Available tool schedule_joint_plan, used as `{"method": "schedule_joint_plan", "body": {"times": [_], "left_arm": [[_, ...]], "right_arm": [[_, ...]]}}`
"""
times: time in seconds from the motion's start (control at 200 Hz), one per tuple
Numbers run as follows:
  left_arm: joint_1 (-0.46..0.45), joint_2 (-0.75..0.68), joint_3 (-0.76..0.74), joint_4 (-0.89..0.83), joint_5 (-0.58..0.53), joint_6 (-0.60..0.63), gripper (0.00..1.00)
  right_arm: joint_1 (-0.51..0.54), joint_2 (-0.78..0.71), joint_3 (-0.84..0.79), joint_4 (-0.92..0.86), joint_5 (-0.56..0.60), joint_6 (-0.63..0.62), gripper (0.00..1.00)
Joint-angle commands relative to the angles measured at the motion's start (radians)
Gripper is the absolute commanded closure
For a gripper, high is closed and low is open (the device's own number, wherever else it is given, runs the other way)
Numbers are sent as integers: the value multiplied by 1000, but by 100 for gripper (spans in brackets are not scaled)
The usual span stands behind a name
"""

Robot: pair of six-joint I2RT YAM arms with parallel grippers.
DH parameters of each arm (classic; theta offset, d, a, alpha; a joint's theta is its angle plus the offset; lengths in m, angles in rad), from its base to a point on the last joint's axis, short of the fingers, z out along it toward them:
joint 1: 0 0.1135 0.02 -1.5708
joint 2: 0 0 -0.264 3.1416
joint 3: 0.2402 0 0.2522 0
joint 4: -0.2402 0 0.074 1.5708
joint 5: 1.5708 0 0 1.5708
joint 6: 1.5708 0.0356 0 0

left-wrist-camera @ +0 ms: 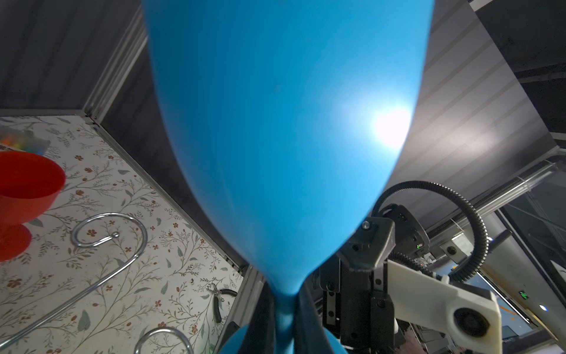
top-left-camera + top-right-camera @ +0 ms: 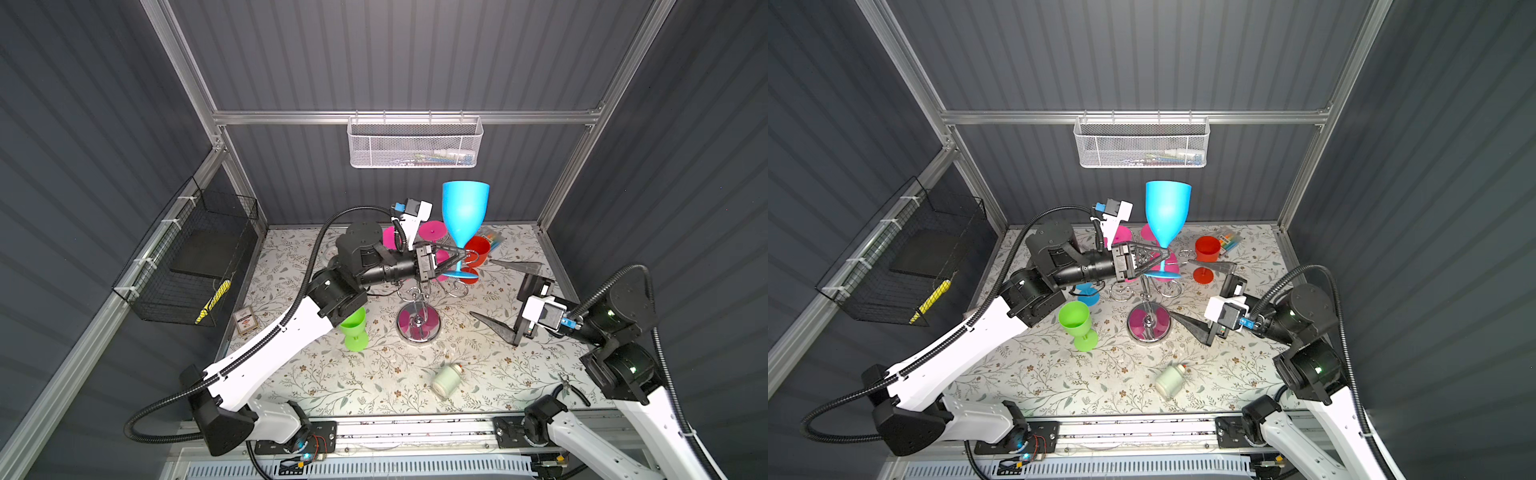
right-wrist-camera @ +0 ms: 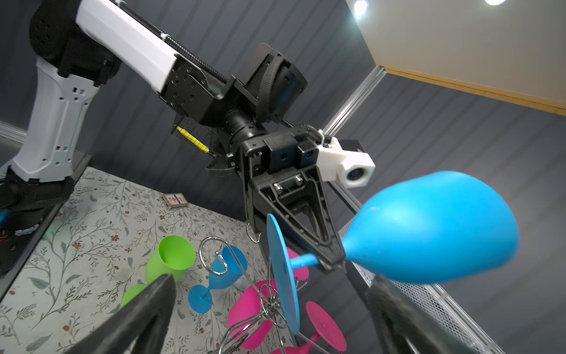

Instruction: Take the wine glass off the wine glass rack

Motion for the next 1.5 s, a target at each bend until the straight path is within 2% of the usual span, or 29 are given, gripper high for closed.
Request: {"method": "schedule_joint_plan", "body": {"times": [0.0,0.115,0.215,0.23,0.295,0.39,0.48,0.575,0.64,0.71,0.805,1.046,1.326,1.491], "left_arm": [[2,-86,64,-128,-169,229,100],[2,-138,103,-274,-327,454,100],[3,-172,130,-382,-462,680,100],[2,-173,134,-398,-479,713,100],[2,-182,157,-459,-543,864,100],[2,-177,198,-534,-622,1041,100],[3,-181,194,-557,-665,1189,100],[1,-196,161,-541,-691,1327,100],[0,-201,143,-532,-717,1409,100],[0,-200,139,-530,-745,1478,100],[0,-200,135,-528,-757,1556,100],[-11,-191,122,-530,-767,1687,100],[-41,-156,122,-556,-798,1768,100],[-62,-139,125,-555,-814,1799,100]], "right_arm": [[4,-27,-58,229,140,184,1],[3,-28,-75,344,288,393,1],[3,-19,-71,398,373,557,1],[3,-16,-66,396,422,598,1],[4,10,34,240,513,762,1],[4,117,275,-106,559,882,1],[4,203,412,-256,511,945,1],[3,222,388,-181,432,1029,1],[3,226,364,-136,401,1081,9],[2,246,378,-153,395,1124,20],[2,288,406,-182,292,1170,29],[1,372,423,-193,166,1269,42],[2,421,415,-146,58,1350,52],[2,440,409,-142,33,1370,66]]}}
